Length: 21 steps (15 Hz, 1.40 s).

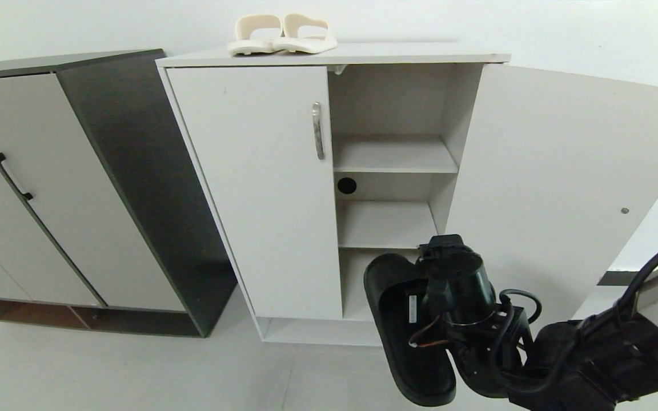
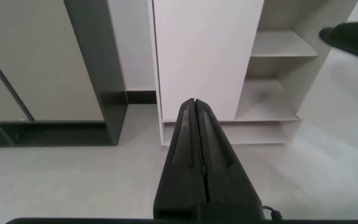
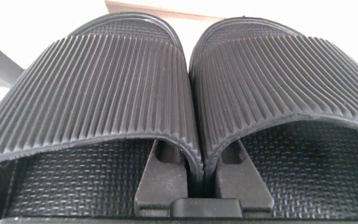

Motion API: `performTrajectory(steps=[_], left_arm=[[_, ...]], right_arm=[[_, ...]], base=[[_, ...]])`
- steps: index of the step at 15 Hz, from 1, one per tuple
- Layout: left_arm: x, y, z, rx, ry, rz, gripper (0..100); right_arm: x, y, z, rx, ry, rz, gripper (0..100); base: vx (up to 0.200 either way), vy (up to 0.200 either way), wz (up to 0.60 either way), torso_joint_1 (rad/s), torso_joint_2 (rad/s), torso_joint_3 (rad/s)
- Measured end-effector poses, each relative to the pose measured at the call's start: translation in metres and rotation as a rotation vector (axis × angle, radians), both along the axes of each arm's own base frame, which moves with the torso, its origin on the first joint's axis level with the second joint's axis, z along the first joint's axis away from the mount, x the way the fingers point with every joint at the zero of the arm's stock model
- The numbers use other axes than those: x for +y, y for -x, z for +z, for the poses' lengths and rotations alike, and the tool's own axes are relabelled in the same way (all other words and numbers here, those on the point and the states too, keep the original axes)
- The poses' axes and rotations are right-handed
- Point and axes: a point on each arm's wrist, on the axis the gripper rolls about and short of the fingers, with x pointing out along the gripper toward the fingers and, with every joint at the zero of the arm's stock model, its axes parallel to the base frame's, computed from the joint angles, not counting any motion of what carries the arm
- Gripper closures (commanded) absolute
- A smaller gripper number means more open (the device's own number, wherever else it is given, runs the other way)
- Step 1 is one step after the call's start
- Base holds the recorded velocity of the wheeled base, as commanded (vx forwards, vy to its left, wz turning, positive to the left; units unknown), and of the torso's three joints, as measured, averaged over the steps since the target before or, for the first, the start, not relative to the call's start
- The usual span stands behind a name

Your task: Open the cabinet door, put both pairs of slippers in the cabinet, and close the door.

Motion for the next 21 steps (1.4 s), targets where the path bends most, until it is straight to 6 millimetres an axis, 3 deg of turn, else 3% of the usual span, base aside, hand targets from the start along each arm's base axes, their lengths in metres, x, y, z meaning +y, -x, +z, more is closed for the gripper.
performTrajectory(steps=[11, 21], left_arm=[[0.0, 0.0, 0.0, -0.001, -0.002, 0.0, 100], [0.0, 0.0, 0.0, -0.001, -0.002, -0.001, 100]], right_arm=[[0.031, -0.045, -0.03, 0.002, -0.013, -0.036, 100], [0.038, -0.051, -0.043, 0.0, -0.014, -0.037, 100]], base=[[0.0, 0.0, 0.0, 0.0, 0.0, 0.0], [0.0, 0.0, 0.0, 0.001, 0.0, -0.093]])
